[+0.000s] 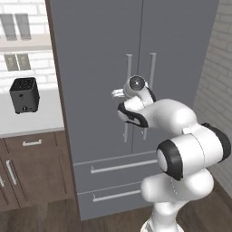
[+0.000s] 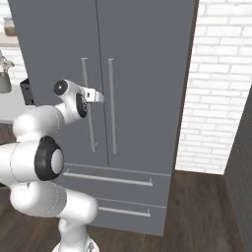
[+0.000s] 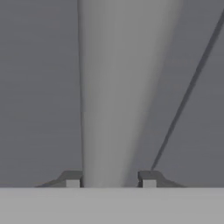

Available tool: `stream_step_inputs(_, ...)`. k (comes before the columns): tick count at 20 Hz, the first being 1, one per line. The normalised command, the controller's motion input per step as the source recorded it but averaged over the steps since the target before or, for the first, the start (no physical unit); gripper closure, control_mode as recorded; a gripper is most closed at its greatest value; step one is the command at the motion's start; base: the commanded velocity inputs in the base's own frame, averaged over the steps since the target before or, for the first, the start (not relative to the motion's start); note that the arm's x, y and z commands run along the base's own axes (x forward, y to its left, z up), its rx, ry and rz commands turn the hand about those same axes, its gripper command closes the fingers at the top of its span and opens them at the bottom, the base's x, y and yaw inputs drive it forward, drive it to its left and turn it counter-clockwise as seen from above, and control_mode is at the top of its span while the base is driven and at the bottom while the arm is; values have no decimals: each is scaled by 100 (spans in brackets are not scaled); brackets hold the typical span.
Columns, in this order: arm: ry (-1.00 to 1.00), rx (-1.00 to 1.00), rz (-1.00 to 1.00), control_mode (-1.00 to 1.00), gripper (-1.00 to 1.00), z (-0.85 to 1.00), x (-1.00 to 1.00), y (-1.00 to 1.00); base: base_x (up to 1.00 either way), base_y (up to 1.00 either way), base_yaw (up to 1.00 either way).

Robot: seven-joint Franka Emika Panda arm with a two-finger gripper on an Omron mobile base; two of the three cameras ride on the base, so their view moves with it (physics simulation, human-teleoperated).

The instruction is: Take the strawberry from the fridge and place it on top of the pancake, located on the dining counter.

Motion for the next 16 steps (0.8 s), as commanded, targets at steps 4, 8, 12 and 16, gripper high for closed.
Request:
stream_step_inputs(4,0,-1,-19,-100,100,0,-47,8,0,0,0)
stream_step_inputs(8,0,-6,-22,-100,100,0,-69,13,0,0,0)
stream_step_inputs(12,0,-4,-20,-100,100,0,-74,14,0,0,0)
stream_step_inputs(16,0,0,-15,-100,100,2,-86,10,0,0,0)
